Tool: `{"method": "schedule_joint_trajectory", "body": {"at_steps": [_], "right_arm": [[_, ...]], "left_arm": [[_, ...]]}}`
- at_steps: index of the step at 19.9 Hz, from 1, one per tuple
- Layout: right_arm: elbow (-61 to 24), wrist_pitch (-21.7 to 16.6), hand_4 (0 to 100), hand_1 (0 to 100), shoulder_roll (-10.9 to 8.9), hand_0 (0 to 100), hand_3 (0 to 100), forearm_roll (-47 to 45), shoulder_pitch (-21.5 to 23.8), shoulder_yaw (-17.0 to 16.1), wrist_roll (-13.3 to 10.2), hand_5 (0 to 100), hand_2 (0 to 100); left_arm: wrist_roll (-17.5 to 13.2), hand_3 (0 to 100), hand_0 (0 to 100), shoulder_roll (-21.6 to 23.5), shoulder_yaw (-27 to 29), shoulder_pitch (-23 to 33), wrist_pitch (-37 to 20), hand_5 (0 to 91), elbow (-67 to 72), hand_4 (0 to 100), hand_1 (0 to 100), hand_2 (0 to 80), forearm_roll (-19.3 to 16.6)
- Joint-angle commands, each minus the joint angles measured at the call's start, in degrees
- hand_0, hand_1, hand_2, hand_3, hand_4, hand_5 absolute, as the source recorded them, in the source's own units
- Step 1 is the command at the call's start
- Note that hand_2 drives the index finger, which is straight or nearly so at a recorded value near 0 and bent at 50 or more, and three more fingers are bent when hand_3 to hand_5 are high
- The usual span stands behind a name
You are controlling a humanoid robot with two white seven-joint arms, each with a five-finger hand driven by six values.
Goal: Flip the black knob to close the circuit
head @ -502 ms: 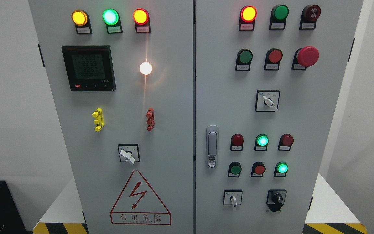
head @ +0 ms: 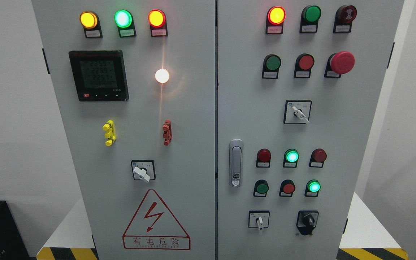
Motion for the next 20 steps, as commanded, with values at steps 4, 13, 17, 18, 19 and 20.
{"method": "schedule_joint_trajectory", "body": {"at_steps": [4,13,17,18,19,20], "right_arm": [[-1.58,-0.13,0,13,-0.02,0,0,0.18,-1.45,3.20,-2.88,0,0],[-13.88,-1.18,40,1,-0.02,0,48,6.93,-1.37,3.82,-11.22,24,37],[-19.94,-3.02,55,0,-0.02,0,64,12.38,-1.02,3.73,-15.35,41,47],[-21.87,-3.38,57,0,-0.02,0,66,13.96,-0.84,3.64,-16.49,43,48],[-23.89,-3.81,61,0,-0.02,0,69,15.63,-0.41,3.38,-17.63,49,53],[-26.09,-4.25,64,0,-0.11,0,72,17.39,-0.14,3.47,-19.13,53,56]], "left_arm": [[0.00,0,12,-0.02,0.00,1.23,-0.03,0.0,-1.32,0,56,0.0,0.00],[0.00,0,12,-0.02,0.00,1.23,-0.03,0.0,-1.32,0,56,0.0,0.00],[0.00,0,12,-0.02,0.00,1.23,-0.03,0.0,-1.32,0,56,0.0,0.00],[0.00,0,12,-0.02,0.00,1.23,-0.03,0.0,-1.32,0,56,0.0,0.00],[0.00,0,12,-0.02,0.00,1.23,-0.03,0.0,-1.32,0,56,0.0,0.00],[0.00,0,12,-0.02,0.00,1.23,-0.03,0.0,-1.32,0,56,0.0,0.00]]}}
